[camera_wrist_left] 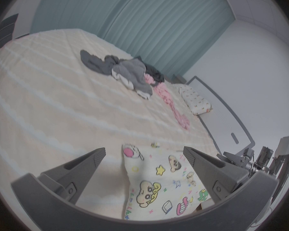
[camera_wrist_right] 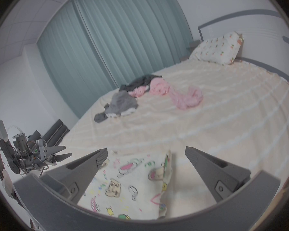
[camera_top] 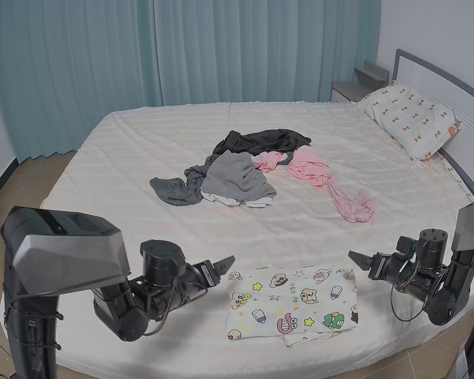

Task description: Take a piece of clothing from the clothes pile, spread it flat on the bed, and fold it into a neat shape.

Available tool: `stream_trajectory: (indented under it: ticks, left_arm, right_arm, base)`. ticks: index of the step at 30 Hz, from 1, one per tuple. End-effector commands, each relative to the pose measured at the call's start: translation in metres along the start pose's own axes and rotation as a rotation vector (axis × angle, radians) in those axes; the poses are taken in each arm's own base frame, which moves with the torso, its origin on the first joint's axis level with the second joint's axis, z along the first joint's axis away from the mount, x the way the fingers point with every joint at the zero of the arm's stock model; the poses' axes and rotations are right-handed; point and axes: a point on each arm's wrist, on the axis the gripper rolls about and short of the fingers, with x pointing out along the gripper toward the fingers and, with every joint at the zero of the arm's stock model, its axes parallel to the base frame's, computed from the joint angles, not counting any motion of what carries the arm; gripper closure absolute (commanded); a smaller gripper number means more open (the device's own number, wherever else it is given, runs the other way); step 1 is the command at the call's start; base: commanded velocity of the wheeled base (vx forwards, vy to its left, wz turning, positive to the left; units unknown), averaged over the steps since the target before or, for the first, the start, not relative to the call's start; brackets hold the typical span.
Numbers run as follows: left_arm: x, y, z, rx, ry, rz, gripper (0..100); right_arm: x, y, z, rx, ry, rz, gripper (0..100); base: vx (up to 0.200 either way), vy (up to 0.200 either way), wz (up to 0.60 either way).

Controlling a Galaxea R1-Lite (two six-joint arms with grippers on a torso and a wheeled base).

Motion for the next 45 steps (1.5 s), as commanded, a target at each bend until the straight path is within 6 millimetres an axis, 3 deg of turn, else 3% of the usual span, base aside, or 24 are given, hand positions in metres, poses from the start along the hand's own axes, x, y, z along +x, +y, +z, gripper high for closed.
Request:
stream_trajectory:
  ticks: [1, 5, 6, 7, 11, 13, 14, 15, 17, 23, 32, 39, 45]
  left_arm:
    - [-0.081, -0.020, 0.073, 0.014, -0.225, -0.043, 0]
    - [-0.139, -0.033, 0.084, 0.089, -0.293, 0.004, 0]
    - [-0.141, -0.034, 0.084, 0.090, -0.295, 0.004, 0]
    - [-0.171, -0.038, 0.086, 0.104, -0.321, 0.047, 0]
    - [-0.218, -0.039, 0.085, 0.121, -0.350, 0.168, 0]
    - [-0.244, -0.038, 0.082, 0.121, -0.355, 0.214, 0]
    - [-0.244, -0.038, 0.082, 0.121, -0.355, 0.214, 0]
    - [-0.264, -0.036, 0.078, 0.123, -0.358, 0.242, 0]
    - [-0.286, -0.033, 0.072, 0.124, -0.365, 0.275, 0]
    - [-0.327, -0.018, 0.054, 0.126, -0.374, 0.369, 0]
    - [-0.359, -0.001, 0.034, 0.136, -0.393, 0.483, 0]
    - [-0.378, 0.006, 0.020, 0.247, -0.467, 0.634, 0]
    - [-0.390, 0.020, -0.009, 0.403, -0.496, 0.673, 0]
  right_arm:
    - [-0.059, 0.024, 0.052, -0.024, -0.220, 0.072, 0]
    - [-0.102, 0.034, 0.065, -0.029, -0.270, 0.090, 0]
    - [-0.104, 0.034, 0.066, -0.029, -0.270, 0.090, 0]
    - [-0.131, 0.037, 0.066, -0.029, -0.267, 0.087, 0]
    - [-0.177, 0.040, 0.061, -0.027, -0.254, 0.083, 0]
    - [-0.200, 0.039, 0.049, -0.027, -0.222, 0.071, 0]
    - [-0.200, 0.039, 0.049, -0.027, -0.222, 0.071, 0]
    - [-0.219, 0.038, 0.039, -0.041, -0.204, 0.062, 0]
    - [-0.239, 0.035, 0.027, -0.064, -0.197, 0.049, 0]
    - [-0.282, 0.027, -0.007, -0.127, -0.212, -0.077, 0]
    - [-0.307, 0.023, -0.046, -0.315, -0.364, -0.165, 0]
    - [-0.300, 0.019, -0.053, -0.327, -0.331, -0.180, 0]
    - [-0.288, 0.013, -0.061, -0.393, -0.346, -0.185, 0]
  base:
    - [0.000, 0.000, 0.00]
    - [0.000, 0.000, 0.00]
    - [0.000, 0.000, 0.00]
    - [0.000, 0.000, 0.00]
    - [0.000, 0.000, 0.00]
    - [0.000, 0.000, 0.00]
    - [0.000, 0.000, 0.00]
    - [0.000, 0.000, 0.00]
    - [0.000, 0.000, 0.00]
    - [0.000, 0.000, 0.00]
    - [0.000, 0.000, 0.00]
    - [0.000, 0.000, 0.00]
    - [0.000, 0.000, 0.00]
